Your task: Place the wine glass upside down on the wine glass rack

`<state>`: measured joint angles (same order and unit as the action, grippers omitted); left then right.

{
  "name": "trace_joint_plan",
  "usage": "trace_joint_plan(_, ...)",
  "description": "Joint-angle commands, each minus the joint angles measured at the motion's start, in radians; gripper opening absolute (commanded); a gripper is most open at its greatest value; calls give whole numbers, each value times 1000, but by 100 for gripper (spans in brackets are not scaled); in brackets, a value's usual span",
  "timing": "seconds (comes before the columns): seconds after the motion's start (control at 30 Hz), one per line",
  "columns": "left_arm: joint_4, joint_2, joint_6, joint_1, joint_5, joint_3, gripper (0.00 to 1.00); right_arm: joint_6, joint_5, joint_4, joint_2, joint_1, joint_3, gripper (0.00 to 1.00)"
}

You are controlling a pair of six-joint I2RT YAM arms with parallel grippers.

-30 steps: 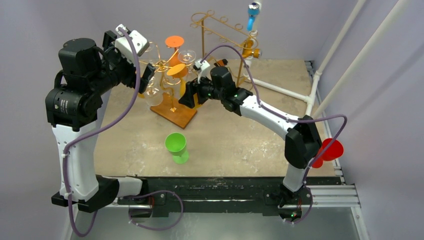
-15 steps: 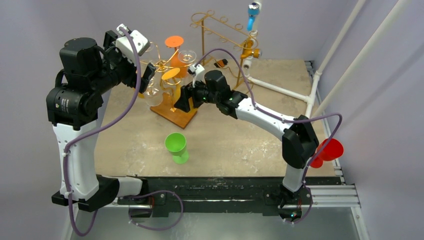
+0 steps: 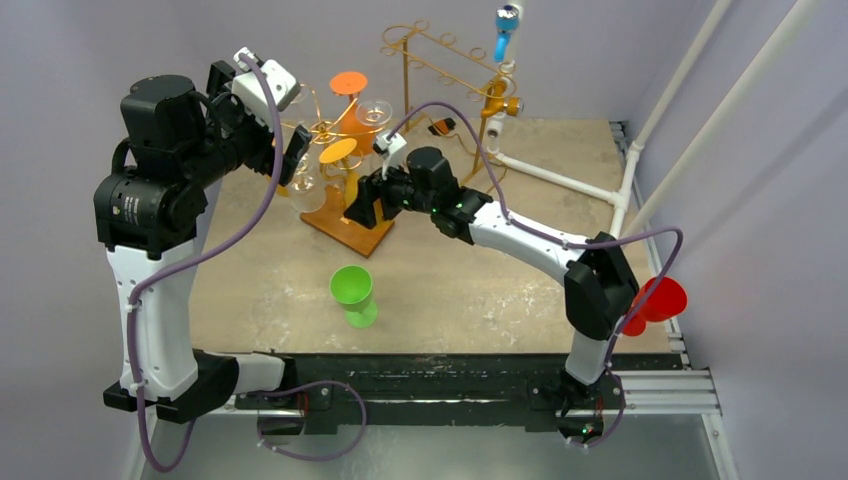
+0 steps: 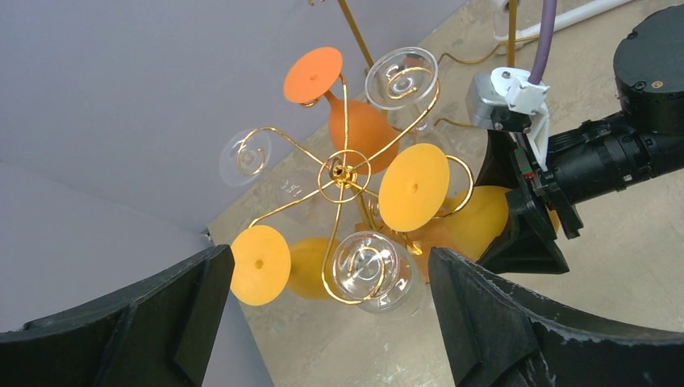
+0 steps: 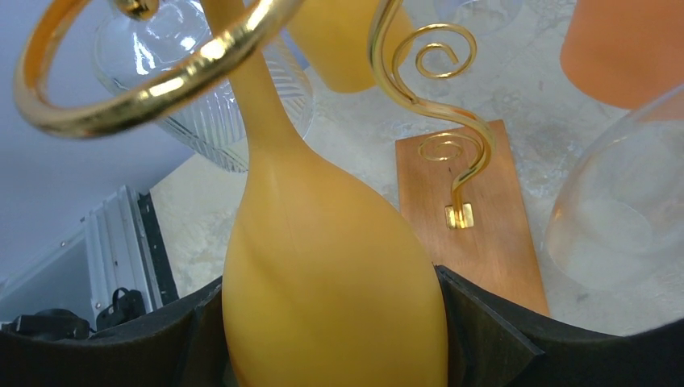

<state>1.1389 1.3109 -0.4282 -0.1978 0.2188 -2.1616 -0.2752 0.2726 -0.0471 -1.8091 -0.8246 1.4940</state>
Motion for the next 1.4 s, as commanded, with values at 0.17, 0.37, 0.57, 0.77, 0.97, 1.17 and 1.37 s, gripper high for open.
trace_joint_plan(0.17,-37,-4,10,0,-52,-2,100,7,-44,-221,90,-4,-109,35)
trace_joint_plan(0.37,-37,-4,2,0,-75,13,100,10,-38,-322,105,-4,-163,35)
trace_joint_plan(0.57,-43,-7,0,0,-78,22,100,53,-29,-356,75,-4,-145,35)
trace_joint_plan(0.77,-45,-6,-1,0,-88,33,100,82,-35,-431,47,-4,-154,34)
trace_joint_plan(0.97,-47,-4,-3,0,-89,33,100,62,-38,-632,58,-4,-258,34)
trace_joint_plan(1.17,-50,-4,-1,0,-85,37,100,14,-42,-706,37,-4,-302,35)
trace_joint_plan(1.37,-54,-7,-4,0,-88,39,100,-79,-43,-781,9,-4,-325,41)
